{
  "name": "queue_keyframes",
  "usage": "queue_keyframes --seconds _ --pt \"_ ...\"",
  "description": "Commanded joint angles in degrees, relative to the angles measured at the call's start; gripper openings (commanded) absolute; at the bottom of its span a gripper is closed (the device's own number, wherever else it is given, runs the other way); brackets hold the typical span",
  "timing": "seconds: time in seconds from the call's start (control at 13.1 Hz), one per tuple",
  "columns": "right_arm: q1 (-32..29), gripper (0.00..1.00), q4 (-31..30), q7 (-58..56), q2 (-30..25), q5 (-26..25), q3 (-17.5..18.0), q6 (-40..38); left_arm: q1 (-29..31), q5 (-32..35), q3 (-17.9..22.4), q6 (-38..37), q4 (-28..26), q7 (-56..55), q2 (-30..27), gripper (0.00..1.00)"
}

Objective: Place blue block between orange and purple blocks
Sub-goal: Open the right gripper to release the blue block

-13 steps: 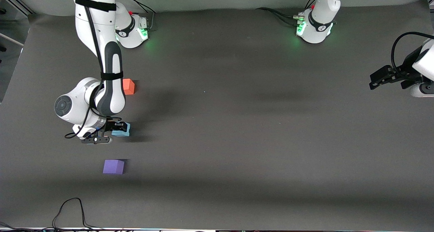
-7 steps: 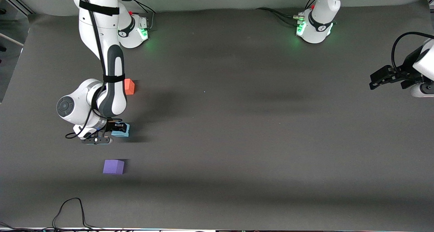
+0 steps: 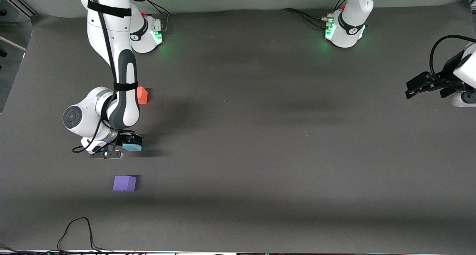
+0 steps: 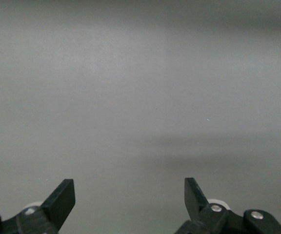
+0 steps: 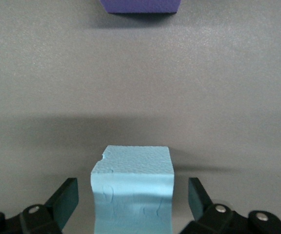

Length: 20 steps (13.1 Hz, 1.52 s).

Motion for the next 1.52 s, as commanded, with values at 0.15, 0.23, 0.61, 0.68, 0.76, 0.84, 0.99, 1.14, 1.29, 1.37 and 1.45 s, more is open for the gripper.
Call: queue_keyframes --seconds 0.15,0.23,0.61,0.68,0.76,0.84,0.99,1.14,1.29,1.37,1.45 --pt "0.9 1.00 -0.1 -1.7 -4.2 1.0 -0.9 0.3 0.0 -0.8 0.2 0.5 -0.7 0.5 -1.0 1.00" --pt "1.4 1.00 -0.1 -1.7 -5.0 0.8 -1.4 0.0 0.0 -0.8 0.2 0.5 -0.8 0.5 -1.0 1.00" --pt "12.7 1.00 0.7 -1.1 -8.1 -2.8 -13.0 -4.8 0.0 -0.8 0.2 0.5 -0.8 0.5 -1.0 1.00" --pt "17.0 1.00 1.1 -0.8 -8.1 -2.9 -17.2 -7.5 0.0 -0.8 0.2 0.5 -0.8 0.5 -1.0 1.00" --pt "21.1 1.00 1.2 -0.7 -8.1 -3.3 -21.2 -9.5 0.0 -0.8 0.2 0.4 -0.8 0.5 -1.0 1.00" --pt "24.9 1.00 1.6 -0.1 -8.1 -4.3 -24.9 -10.9 0.0 -0.9 0.2 0.5 -0.7 0.4 -1.0 1.00" --pt "28.3 1.00 2.8 4.6 -8.0 -6.5 -27.9 -15.1 0.0 -0.9 0.2 0.4 -0.7 0.4 -1.0 1.00" --pt "24.4 1.00 8.0 7.5 -8.0 -7.8 -27.2 -21.8 0.0 -0.9 0.2 0.4 -0.7 0.4 -1.0 1.00" --pt "19.7 1.00 14.6 10.8 -8.0 -9.2 -24.8 -27.1 0.0 -0.9 0.2 0.4 -0.7 0.4 -1.1 1.00" --pt "18.0 1.00 18.3 13.3 -8.0 -10.5 -23.4 -29.8 0.0 -0.9 0.2 0.4 -0.6 0.4 -1.1 1.00" --pt "15.6 1.00 22.5 15.9 -8.0 -11.5 -22.2 -33.0 0.0 -0.9 0.3 0.3 -0.6 0.5 -1.1 1.00"
